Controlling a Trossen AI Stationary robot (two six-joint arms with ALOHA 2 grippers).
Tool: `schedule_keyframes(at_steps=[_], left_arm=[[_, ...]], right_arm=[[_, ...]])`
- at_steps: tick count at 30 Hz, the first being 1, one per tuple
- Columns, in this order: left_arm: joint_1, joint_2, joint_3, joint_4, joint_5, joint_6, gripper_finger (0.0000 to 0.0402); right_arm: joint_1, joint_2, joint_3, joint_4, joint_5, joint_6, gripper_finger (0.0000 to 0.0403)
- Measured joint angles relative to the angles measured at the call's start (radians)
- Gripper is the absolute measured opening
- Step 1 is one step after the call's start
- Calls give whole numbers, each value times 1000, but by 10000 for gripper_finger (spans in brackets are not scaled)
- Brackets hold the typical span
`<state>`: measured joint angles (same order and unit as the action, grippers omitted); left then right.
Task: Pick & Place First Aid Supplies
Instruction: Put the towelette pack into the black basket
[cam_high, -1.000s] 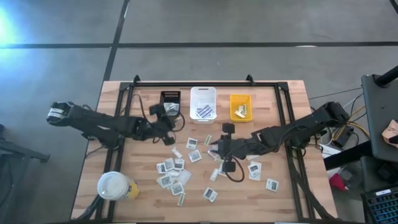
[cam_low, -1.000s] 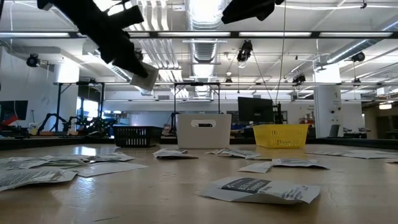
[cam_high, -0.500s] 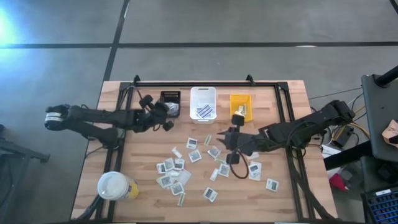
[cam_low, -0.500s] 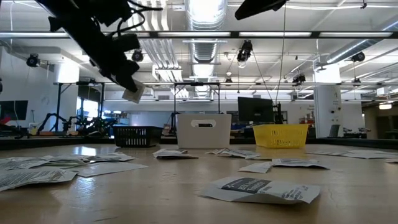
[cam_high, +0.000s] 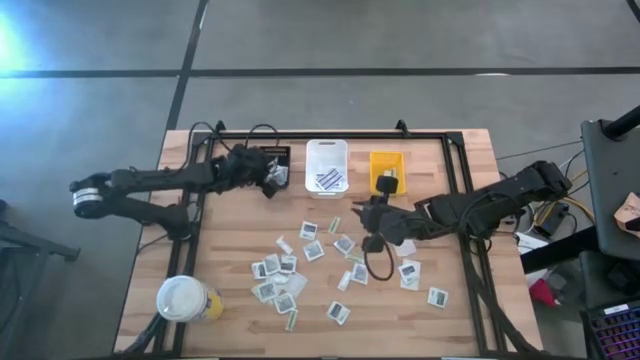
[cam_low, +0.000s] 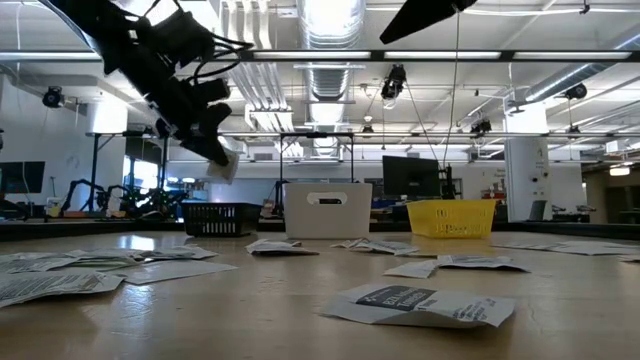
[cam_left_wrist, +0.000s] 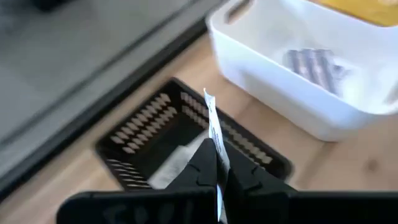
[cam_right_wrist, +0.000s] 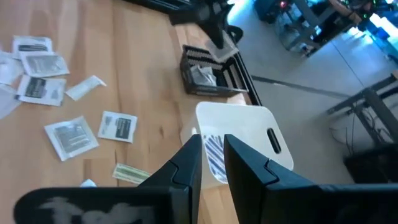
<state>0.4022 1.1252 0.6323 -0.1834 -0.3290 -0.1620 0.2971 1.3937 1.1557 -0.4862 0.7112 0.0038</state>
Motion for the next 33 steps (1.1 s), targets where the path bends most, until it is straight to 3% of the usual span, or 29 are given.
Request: schedule_keyframes(at_steps=[3,10,22,33], left_arm=[[24,0,0,0,86,-15,0],[29,48,0,-1,108,8,0],[43,218,0,113,19,2,5],[97,244,1,155,-15,-17,33]], right_arm=[[-21,0,-3,-15,-1,19,68],[-55,3,-41,-6,-2,84,72],[-52,3,-95,-6,-66,211,56],[-31,3,-133,6,-68,233,80]])
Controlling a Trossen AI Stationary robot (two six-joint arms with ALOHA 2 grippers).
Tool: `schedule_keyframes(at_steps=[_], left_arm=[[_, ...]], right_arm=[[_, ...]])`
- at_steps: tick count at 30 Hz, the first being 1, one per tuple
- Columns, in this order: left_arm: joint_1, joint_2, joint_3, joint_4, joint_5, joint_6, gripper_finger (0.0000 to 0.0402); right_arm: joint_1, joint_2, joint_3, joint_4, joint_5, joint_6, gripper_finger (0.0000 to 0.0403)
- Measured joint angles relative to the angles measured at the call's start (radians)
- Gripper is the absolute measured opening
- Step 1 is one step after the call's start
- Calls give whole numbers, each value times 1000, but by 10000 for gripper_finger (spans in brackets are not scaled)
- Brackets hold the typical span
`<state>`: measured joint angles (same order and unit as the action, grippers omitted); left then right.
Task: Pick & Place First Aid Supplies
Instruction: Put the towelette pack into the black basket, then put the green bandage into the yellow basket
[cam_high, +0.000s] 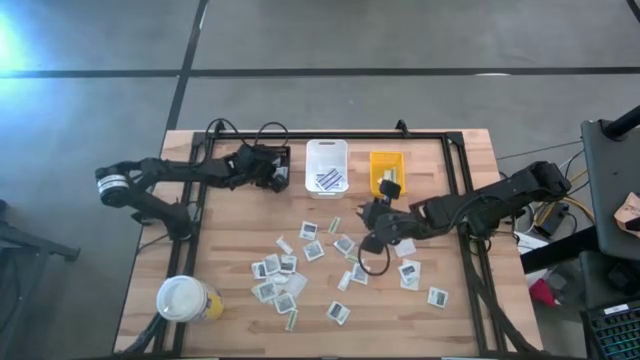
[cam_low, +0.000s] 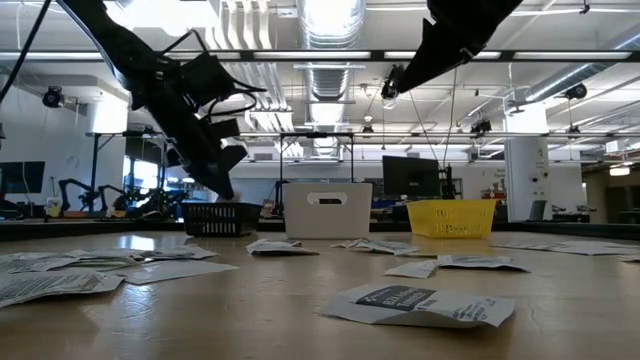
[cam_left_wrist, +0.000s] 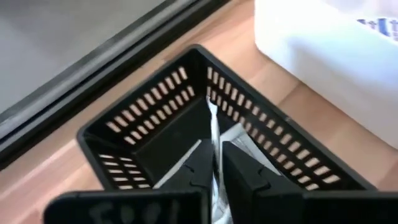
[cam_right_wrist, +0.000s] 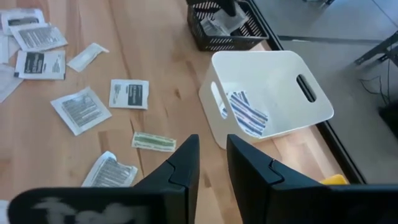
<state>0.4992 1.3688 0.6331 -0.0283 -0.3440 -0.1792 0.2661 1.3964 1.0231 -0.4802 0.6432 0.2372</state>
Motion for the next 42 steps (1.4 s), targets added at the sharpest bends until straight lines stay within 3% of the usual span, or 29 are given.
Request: schedule_keyframes(at_steps=[6,12,18,23,28,33,42], left_arm=[[13,-6,4,-2,-19,1,85],[23,-31,39,-5,-69,110,125],[24,-72,101,-27,-69,204,135],[20,-122,152,-162,-58,231,135],[-3,-196,152,-276,65,226,135],[-75,-256,149,-377,171,210,135],[-342,-288,148,-409,172,148,135]], right_arm=[[0,1,-14,25,1,0,104],[-1,1,-14,43,4,-9,121],[-1,1,-14,46,4,-12,130],[-1,1,-14,52,4,-4,132],[-1,1,-14,91,4,0,123],[-1,1,-14,154,-22,0,114],[-1,1,-14,165,-104,166,100]])
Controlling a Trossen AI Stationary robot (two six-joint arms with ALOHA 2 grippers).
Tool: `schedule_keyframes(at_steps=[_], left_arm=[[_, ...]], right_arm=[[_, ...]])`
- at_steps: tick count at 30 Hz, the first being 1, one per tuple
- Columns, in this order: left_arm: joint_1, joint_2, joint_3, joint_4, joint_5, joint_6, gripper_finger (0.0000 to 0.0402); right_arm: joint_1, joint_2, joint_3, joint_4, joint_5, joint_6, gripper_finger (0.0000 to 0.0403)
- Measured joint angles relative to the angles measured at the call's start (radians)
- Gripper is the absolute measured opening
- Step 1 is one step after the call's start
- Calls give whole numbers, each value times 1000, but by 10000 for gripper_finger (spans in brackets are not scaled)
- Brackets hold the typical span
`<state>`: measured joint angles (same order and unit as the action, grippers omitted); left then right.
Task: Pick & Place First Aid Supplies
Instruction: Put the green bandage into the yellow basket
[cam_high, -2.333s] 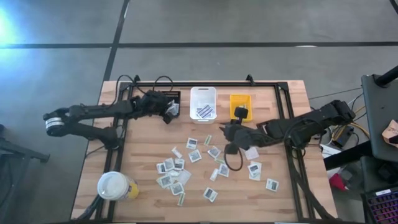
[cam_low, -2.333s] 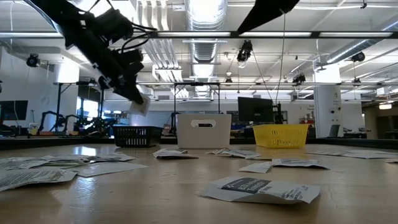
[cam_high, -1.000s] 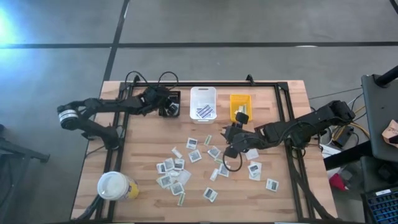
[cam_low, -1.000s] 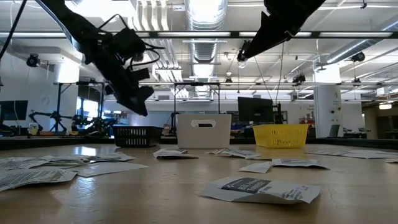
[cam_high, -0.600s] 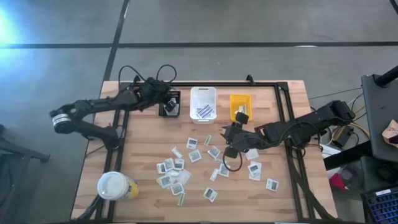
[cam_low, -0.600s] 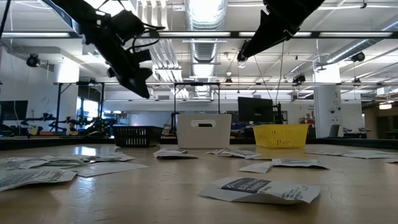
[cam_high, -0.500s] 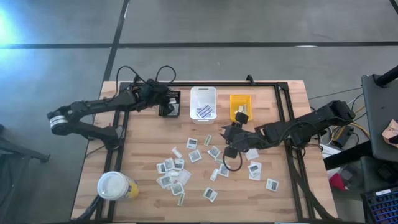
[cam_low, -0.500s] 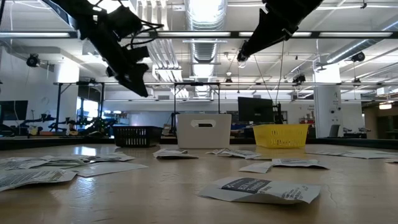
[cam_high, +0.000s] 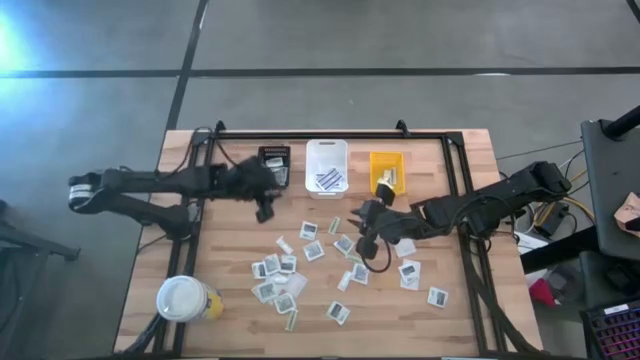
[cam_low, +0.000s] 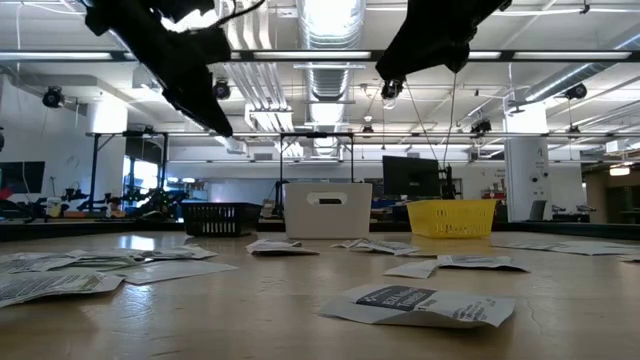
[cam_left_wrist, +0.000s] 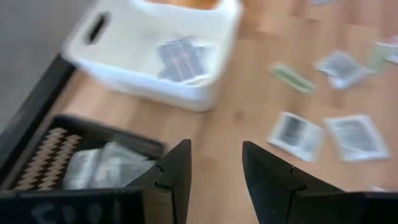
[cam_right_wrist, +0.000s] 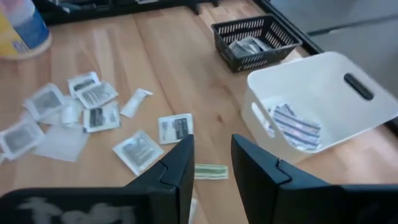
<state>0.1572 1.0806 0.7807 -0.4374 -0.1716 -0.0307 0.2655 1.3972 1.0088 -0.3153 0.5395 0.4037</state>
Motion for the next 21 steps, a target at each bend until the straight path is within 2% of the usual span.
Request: schedule_keyframes(at_steps=[4,11,15,21], left_arm=[[-128,14,-1,1,-3,-40,135],[-311,62,-2,82,-13,-83,135],[-366,95,-3,125,-13,-86,135],[-386,144,-3,120,-13,-111,135]], right_arm=[[0,0,0,0,-29,64,93],[0,22,5,9,-77,69,82],[0,59,26,4,-99,64,82],[2,111,51,-26,-247,48,89]])
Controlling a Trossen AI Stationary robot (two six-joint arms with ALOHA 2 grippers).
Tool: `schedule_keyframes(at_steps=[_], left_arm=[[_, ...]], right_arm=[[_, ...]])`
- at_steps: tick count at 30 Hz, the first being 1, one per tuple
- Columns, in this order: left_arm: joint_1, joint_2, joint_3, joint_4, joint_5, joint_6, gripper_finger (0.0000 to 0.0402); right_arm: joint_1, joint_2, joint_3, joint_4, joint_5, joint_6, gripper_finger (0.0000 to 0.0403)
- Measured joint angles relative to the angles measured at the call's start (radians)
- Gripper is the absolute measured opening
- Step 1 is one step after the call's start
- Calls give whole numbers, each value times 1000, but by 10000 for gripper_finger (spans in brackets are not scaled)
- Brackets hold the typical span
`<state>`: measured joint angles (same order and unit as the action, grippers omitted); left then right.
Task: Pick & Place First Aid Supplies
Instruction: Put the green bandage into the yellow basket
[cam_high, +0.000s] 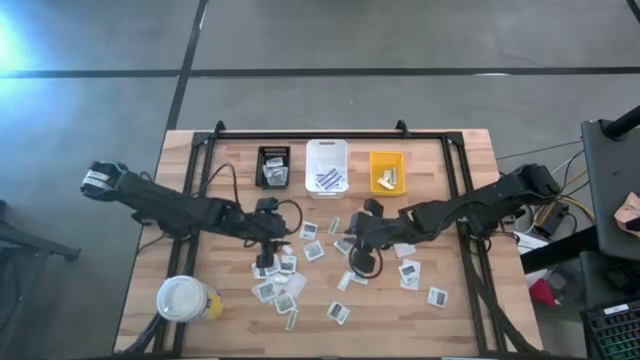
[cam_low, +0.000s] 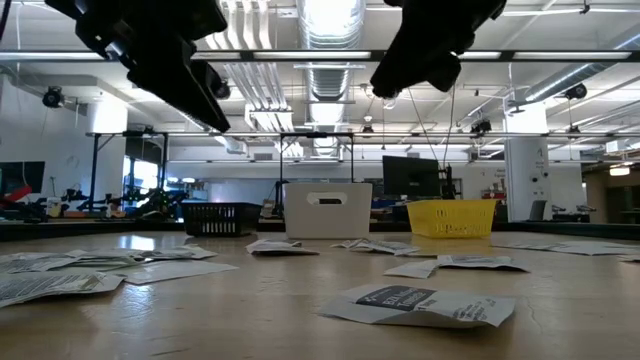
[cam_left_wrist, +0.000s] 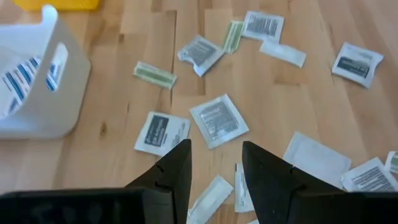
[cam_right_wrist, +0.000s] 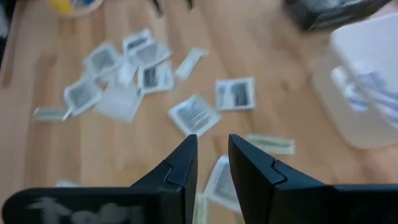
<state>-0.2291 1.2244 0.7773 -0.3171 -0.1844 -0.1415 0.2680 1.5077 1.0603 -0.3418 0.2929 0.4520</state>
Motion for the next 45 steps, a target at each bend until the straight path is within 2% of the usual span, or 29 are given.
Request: schedule_keyframes(at_steps=[5,9,14,20,33,45], left_arm=[[0,27,0,0,0,-2,135],[0,35,0,2,0,-2,135],[0,35,0,2,0,-28,135],[-2,35,0,-18,11,-102,135],[-39,30,2,-190,12,-227,135],[-43,30,3,-200,1,-178,135]], right_arm=[[15,44,0,-30,-97,-47,83],[37,76,0,-34,-114,-106,76],[61,99,0,-38,-111,-181,74],[95,129,34,-85,-110,-195,83],[148,166,183,-377,-32,-170,79],[141,336,265,-423,-28,-253,99]])
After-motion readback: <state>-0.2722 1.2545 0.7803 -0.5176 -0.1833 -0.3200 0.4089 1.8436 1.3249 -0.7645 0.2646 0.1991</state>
